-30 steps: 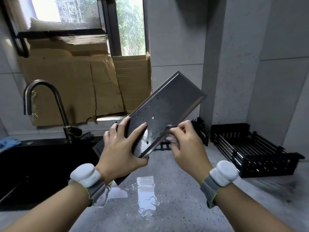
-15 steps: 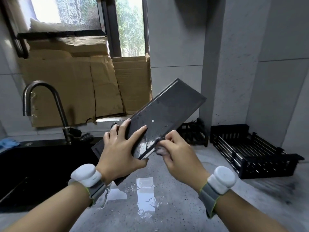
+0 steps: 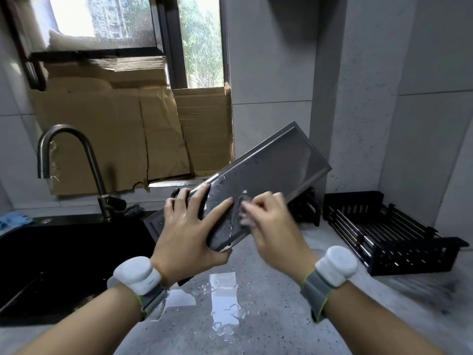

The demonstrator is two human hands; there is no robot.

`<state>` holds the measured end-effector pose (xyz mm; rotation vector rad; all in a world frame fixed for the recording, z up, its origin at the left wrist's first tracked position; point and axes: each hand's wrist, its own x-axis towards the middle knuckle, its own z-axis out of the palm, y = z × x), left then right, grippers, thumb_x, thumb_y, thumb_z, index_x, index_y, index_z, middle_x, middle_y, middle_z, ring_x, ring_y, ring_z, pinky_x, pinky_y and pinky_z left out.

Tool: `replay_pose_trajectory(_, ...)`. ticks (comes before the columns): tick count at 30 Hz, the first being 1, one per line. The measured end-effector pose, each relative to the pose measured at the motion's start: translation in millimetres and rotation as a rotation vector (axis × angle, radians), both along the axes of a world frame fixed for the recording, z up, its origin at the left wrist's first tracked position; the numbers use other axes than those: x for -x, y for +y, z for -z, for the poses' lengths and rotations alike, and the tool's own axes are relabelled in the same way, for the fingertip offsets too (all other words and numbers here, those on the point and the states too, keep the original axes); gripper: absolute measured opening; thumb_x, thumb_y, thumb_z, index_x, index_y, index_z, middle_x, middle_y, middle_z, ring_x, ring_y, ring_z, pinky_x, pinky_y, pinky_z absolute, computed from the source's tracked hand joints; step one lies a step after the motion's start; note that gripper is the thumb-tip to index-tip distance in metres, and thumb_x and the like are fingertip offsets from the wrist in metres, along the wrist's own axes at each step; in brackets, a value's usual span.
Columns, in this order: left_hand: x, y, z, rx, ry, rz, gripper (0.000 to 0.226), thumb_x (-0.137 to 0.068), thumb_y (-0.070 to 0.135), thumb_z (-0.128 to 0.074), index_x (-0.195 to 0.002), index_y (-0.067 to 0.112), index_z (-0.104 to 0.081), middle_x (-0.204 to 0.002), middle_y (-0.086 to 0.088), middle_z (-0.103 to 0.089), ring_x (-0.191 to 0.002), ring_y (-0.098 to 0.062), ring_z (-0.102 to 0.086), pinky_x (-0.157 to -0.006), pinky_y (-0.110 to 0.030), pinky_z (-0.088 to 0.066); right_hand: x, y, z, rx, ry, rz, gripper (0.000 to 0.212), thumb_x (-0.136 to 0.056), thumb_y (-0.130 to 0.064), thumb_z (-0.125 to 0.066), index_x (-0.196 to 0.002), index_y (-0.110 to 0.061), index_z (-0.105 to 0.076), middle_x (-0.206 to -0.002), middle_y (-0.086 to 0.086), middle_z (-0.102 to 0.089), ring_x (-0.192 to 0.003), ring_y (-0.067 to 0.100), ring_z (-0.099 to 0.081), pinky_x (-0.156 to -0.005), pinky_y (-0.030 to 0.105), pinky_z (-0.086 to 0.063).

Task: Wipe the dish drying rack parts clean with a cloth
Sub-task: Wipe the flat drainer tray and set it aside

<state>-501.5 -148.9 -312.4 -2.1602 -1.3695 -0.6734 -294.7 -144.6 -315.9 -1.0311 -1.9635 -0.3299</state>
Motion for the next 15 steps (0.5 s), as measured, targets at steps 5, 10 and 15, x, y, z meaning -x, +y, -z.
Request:
replay_pose_trajectory(5,10,3,6,0.075,0.029,-0.035,0.106,-0.056,0.067,-0.069,-0.15,0.028,-0.043,-0.156,-0.015,-0.033,-0.131,-0.051,-0.037,-0.101,-0.065,-0.032,-5,2,-8,0.039,0.075,-0.071,0.032,-0.084,0.002,-0.062,-0.112,-0.01,-0.071,-0.098,0.004,-0.055,-0.092,0.02,-0.045,-0.085,0.017,-0.037)
replay_pose_trajectory(10,21,-2,10,0.058,0.071,0.012,0.102,-0.058,0.066,-0.07,-0.148,0.026,-0.047,-0.155,-0.017,-0.034,-0.132,-0.051,-0.037,-0.103,-0.063,-0.03,-41,25,-40,0.02,0.375,0.25,0.03,-0.084,-0.002,-0.061,-0.108,-0.017,-0.073,-0.1,0.006,-0.057,-0.097,0.027,-0.047,-0.09,0.028,-0.037)
replay_pose_trajectory(15,13,-5,7,0.021,0.088,0.04,0.097,-0.059,0.065,-0.069,-0.145,0.025,-0.052,-0.152,-0.02,-0.039,-0.13,-0.053,-0.039,-0.103,-0.065,-0.029,-20,25,-27,0.069,0.228,0.152,0.023,-0.086,-0.004,-0.065,-0.106,-0.012,-0.074,-0.101,0.005,-0.059,-0.093,0.018,-0.041,-0.088,0.024,-0.036)
